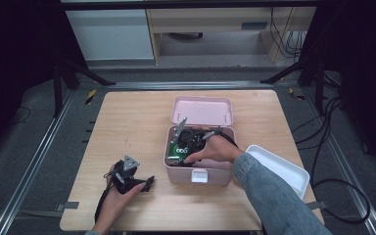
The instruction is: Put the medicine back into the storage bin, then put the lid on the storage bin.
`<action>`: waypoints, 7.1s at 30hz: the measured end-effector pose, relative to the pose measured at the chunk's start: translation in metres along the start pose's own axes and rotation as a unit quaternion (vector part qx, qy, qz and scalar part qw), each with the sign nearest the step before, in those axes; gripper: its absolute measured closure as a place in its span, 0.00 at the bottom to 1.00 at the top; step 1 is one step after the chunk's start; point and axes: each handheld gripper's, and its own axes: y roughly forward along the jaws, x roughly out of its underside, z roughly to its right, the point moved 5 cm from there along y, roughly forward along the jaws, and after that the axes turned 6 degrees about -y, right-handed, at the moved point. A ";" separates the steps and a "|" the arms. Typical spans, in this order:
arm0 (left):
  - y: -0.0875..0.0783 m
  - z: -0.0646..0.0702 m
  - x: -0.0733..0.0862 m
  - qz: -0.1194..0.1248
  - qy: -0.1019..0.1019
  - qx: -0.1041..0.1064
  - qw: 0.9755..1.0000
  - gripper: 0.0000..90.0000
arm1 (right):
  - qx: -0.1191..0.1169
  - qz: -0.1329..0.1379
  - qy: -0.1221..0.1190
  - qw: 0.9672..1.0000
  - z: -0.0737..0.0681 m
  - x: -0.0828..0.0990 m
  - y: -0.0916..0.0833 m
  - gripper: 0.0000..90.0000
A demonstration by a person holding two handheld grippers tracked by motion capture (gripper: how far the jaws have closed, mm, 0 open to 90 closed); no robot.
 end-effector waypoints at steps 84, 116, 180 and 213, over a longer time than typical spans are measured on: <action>0.000 0.000 0.000 0.000 -0.002 -0.001 1.000 0.00 | 0.159 0.070 0.257 0.950 -0.011 0.210 -0.144 0.57; 0.000 0.001 0.000 0.000 -0.003 -0.002 1.000 0.00 | 0.091 -0.011 0.251 0.964 -0.044 0.258 -0.089 0.74; 0.000 0.001 0.000 0.000 -0.003 -0.002 1.000 0.00 | 0.099 0.037 0.256 0.961 -0.027 0.263 -0.124 1.00; 0.000 0.001 0.000 0.000 -0.004 -0.002 1.000 0.00 | 0.151 0.105 0.207 0.961 -0.006 0.205 -0.204 1.00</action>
